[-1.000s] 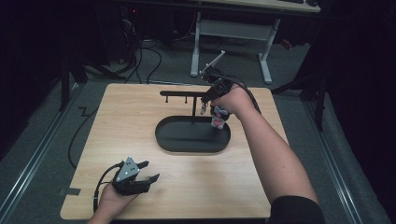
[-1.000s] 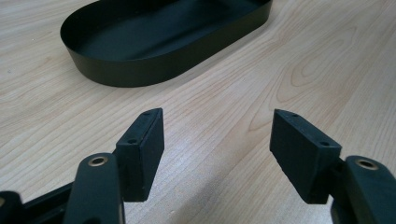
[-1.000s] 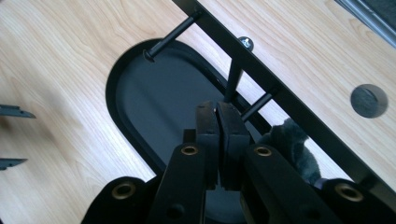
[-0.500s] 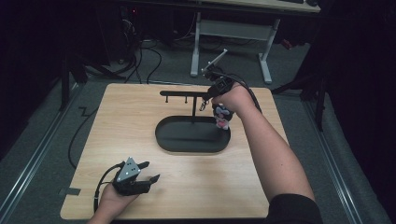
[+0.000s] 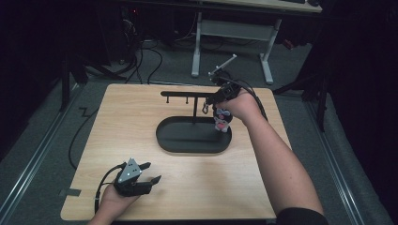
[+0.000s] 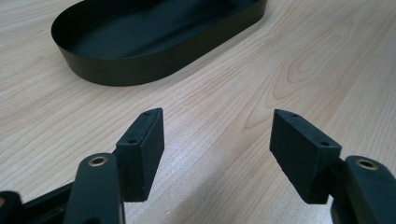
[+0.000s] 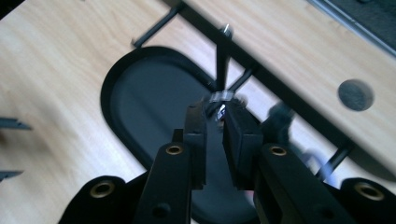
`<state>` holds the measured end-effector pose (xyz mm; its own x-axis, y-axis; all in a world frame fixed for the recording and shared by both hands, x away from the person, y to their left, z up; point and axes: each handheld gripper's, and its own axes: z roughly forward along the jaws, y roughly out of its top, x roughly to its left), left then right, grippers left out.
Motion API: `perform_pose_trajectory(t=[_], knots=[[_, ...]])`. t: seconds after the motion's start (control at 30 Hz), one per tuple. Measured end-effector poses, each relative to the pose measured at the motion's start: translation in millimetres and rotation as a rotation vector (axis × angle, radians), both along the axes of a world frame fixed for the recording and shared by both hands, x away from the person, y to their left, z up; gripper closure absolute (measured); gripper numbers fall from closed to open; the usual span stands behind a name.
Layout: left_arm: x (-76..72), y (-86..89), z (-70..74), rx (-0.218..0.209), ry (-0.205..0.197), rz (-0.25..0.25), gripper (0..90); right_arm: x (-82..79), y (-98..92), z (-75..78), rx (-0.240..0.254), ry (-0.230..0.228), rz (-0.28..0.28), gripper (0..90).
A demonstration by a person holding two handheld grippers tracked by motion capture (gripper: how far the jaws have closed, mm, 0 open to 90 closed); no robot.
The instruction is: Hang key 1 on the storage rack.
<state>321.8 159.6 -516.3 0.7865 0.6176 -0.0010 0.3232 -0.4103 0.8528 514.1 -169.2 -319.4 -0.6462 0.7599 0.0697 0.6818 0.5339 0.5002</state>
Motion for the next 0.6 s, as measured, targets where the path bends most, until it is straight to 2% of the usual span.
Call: perform_pose_trajectory(t=[0.13, 0.27, 0.3, 0.4, 0.5, 0.6], knots=[[-0.3, -0.9, -0.6, -0.002, 0.005, -0.003, 36.0, -15.4, -9.9, -10.8, 0.026, 0.007, -0.001, 76.3], [-0.3, -2.2, -1.6, 0.006, 0.008, -0.007, 36.0, -31.6, -18.9, -24.4, 0.048, -0.011, -0.004, 72.5], [-0.3, -2.3, -1.8, 0.003, 0.01, -0.005, 35.9, -38.6, -21.8, -31.0, 0.07, -0.015, -0.014, 72.0], [-0.3, -2.3, -1.6, 0.0, 0.008, -0.002, 35.9, -49.6, -26.7, -45.2, 0.062, -0.036, -0.01, 68.6], [0.2, -3.3, -1.3, -0.002, 0.008, -0.003, 36.0, -62.3, -32.9, -62.4, 0.094, -0.045, -0.014, 66.2], [0.3, -7.0, -2.5, 0.008, 0.008, -0.01, 35.9, -73.9, -37.3, -75.9, 0.085, -0.069, -0.003, 62.6]])
